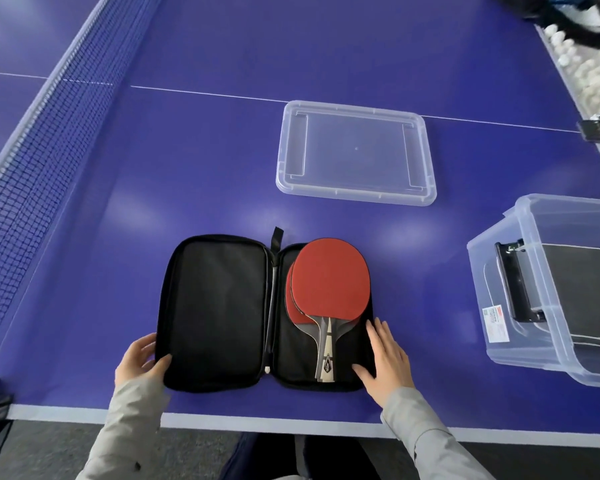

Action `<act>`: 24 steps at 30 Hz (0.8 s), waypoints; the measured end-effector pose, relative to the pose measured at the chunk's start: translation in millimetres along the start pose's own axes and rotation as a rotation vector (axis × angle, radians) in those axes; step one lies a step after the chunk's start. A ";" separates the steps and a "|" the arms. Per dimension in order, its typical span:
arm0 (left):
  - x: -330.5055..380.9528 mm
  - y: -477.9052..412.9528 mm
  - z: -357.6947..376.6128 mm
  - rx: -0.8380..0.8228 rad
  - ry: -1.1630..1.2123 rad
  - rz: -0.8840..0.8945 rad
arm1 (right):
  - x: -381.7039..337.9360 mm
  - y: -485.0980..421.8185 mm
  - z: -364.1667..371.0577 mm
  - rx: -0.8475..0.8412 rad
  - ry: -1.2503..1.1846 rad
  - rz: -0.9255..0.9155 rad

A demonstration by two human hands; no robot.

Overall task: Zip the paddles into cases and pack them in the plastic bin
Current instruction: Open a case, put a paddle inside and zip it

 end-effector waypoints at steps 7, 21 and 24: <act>29.5 28.5 9.6 -0.230 0.250 0.037 | 1.3 -36.5 -59.6 0.359 -0.602 0.226; 13.6 14.7 10.6 -0.207 0.320 0.036 | -14.6 -83.3 -63.9 0.232 -0.663 0.255; 5.5 10.3 11.4 -0.211 0.337 0.018 | -17.8 -80.2 -68.9 0.268 -0.682 0.244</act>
Point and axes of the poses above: each hand's wrist, its own y-axis away from the middle knuckle, its own z-axis out of the palm, x = y × z, the point moved 10 cm from there along -y, towards the middle knuckle, and after that the axes turned 3 degrees about x, right-handed, at the moved point
